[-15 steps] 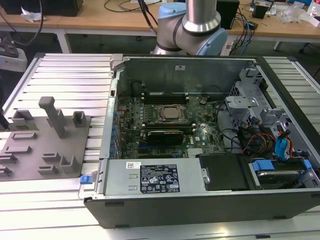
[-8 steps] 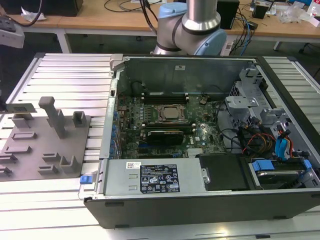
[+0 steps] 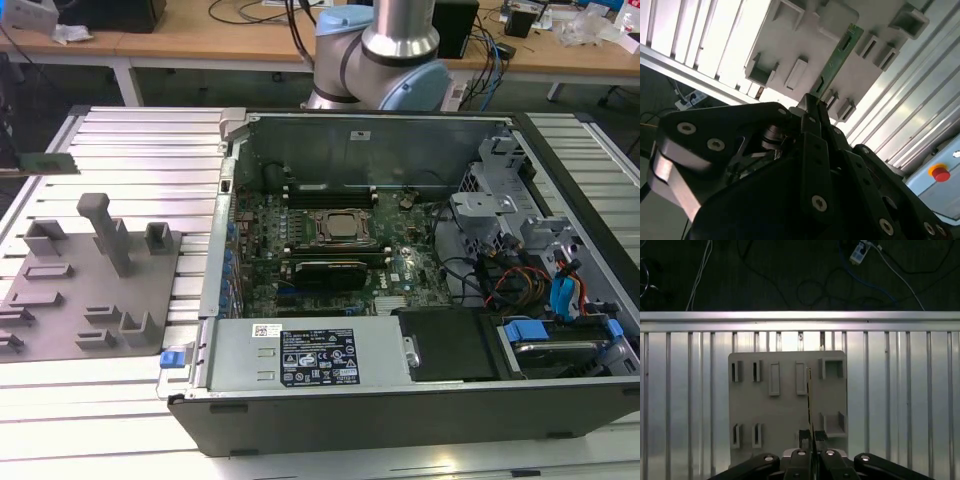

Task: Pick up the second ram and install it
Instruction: 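Pick up the second ram and move it above second insertion slot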

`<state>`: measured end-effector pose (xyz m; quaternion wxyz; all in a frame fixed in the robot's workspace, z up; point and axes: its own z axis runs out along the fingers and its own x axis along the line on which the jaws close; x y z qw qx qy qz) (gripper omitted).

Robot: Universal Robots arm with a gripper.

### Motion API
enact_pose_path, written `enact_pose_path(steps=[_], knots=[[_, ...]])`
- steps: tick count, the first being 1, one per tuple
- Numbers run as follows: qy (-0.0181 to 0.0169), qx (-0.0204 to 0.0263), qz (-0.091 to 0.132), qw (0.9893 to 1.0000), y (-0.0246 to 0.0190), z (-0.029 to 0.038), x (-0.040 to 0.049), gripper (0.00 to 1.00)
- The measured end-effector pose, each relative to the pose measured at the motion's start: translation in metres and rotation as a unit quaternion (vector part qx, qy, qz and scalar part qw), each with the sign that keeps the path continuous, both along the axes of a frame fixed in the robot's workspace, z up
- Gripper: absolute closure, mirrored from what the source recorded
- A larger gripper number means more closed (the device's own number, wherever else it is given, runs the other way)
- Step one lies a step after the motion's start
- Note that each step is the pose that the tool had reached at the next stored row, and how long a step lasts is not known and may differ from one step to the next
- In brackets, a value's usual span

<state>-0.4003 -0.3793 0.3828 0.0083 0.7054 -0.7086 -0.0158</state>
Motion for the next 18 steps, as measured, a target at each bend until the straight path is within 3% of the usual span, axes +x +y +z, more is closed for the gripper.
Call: enact_pose_path(steps=[3,5,6,13,15,18], knots=[[0.0,0.0,0.0,1.0,0.0025,0.0197,0.0001,0.87],[0.0001,0.0,0.0,1.0,0.0025,0.0284,0.0,0.87],[-0.0001,0.0028,0.0,1.0,0.0025,0.0328,-0.0001,0.87],[0.0001,0.0045,0.0,1.0,0.0023,0.033,0.0015,0.87],[0.0,0.0044,0.0,1.0,0.0024,0.0329,0.0071,0.87],[0.0,0.004,0.0,1.0,0.0025,0.0328,0.0241,0.87]])
